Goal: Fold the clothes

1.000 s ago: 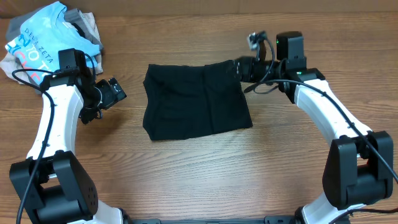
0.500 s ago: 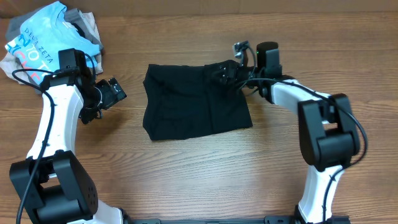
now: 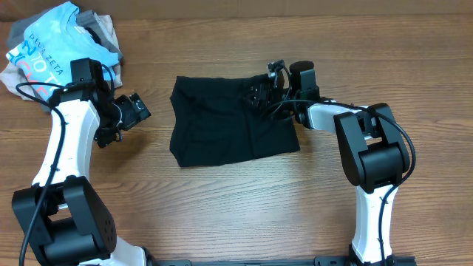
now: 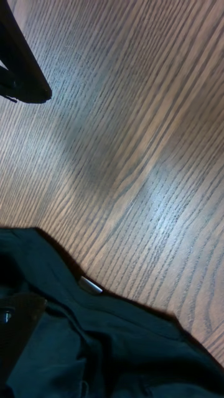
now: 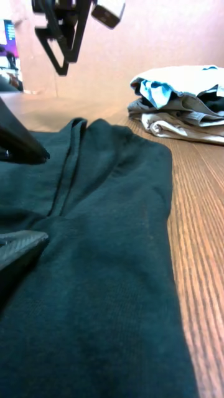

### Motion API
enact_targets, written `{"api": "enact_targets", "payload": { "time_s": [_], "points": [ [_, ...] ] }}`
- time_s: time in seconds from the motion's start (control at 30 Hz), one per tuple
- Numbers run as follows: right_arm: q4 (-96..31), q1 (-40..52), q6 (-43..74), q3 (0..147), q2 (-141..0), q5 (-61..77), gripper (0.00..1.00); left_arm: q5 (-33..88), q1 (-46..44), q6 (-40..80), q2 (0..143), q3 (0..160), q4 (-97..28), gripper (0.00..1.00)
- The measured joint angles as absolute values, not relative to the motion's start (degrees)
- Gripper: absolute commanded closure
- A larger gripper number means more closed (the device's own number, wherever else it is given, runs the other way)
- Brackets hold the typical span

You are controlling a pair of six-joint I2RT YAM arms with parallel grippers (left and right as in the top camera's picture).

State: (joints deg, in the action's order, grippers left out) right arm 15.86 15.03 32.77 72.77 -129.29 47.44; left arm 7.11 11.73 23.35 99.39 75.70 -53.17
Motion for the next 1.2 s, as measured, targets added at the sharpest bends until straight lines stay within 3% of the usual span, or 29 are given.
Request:
{"api": "enact_targets", "payload": {
  "time_s": [0.13, 0.3, 0.37, 0.57, 0.77, 0.83, 1.2],
  "points": [
    [14.7, 14.4, 32.8, 75.6, -129.2, 49.3, 0.53, 7.5, 11.7, 23.4, 99.4, 75.7, -53.1, 0.00],
    [10.1, 13.8, 32.2, 77.1, -123.2, 47.8, 0.31, 7.9, 11.5, 23.4, 99.4, 75.7, -53.3, 0.00],
    [6.9, 13.6, 31.4, 77.3, -118.3, 46.4, 0.28, 8.2, 11.2, 23.4, 99.4, 75.7, -53.4, 0.00],
    [-15.9, 13.6, 27.4, 79.0, -100.3, 31.7, 0.25, 9.5, 9.4, 23.1, 99.4, 74.6, -51.2, 0.00],
    [-37.1, 13.4, 25.9, 79.5, -93.3, 11.4, 0.10, 12.6, 6.7, 20.9, 99.4, 71.3, -46.2, 0.00],
    [-43.0, 13.1, 25.8, 79.4, -93.3, 7.8, 0.00, 14.2, 5.9, 20.3, 99.4, 70.4, -44.2, 0.00],
    [-51.2, 11.0, 25.4, 79.4, -93.3, 2.0, 0.00, 22.4, 5.1, 19.3, 101.2, 67.8, -38.9, 0.00]
  ]
}}
